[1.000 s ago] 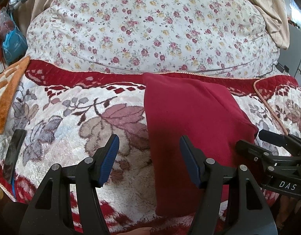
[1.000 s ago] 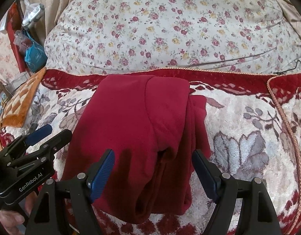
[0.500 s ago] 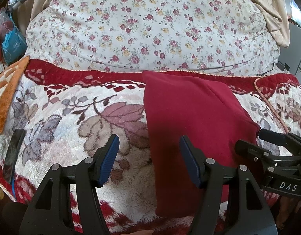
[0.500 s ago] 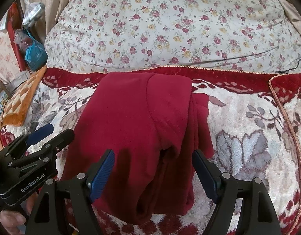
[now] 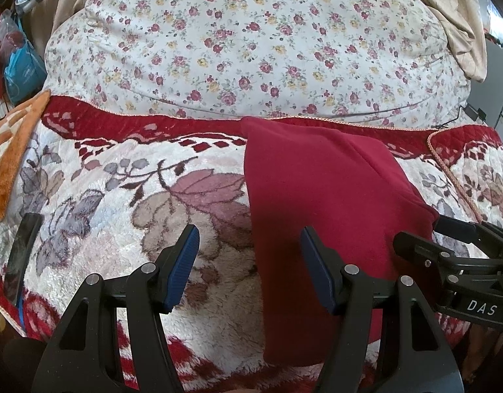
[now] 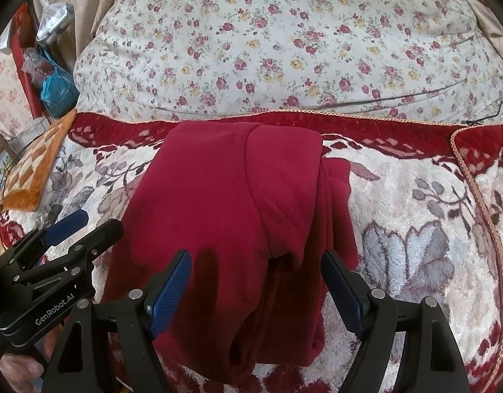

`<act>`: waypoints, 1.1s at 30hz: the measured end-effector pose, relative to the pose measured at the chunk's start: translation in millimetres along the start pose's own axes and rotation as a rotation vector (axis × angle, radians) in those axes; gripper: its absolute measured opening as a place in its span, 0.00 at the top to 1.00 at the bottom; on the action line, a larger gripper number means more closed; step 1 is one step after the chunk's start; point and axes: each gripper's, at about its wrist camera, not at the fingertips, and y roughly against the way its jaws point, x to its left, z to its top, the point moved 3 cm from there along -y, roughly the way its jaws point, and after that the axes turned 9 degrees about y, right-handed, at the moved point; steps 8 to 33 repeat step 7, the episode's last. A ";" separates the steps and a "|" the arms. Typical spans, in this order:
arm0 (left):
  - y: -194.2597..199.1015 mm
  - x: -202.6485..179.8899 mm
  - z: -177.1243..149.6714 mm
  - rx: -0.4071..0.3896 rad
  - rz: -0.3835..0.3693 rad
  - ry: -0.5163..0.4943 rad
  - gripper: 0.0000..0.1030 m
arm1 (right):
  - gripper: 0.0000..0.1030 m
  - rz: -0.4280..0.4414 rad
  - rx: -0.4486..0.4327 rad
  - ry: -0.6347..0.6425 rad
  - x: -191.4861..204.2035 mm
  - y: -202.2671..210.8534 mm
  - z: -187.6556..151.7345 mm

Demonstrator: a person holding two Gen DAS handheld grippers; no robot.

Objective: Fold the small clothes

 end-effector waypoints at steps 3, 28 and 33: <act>0.2 0.0 0.3 -0.010 0.004 -0.007 0.38 | 0.23 0.002 0.004 -0.001 -0.7 -1.6 -0.2; -5.2 5.3 4.4 0.009 -0.009 0.008 0.38 | 0.23 0.004 0.008 -0.004 -3.6 -3.4 -0.3; -5.2 5.3 4.4 0.009 -0.009 0.008 0.38 | 0.23 0.004 0.008 -0.004 -3.6 -3.4 -0.3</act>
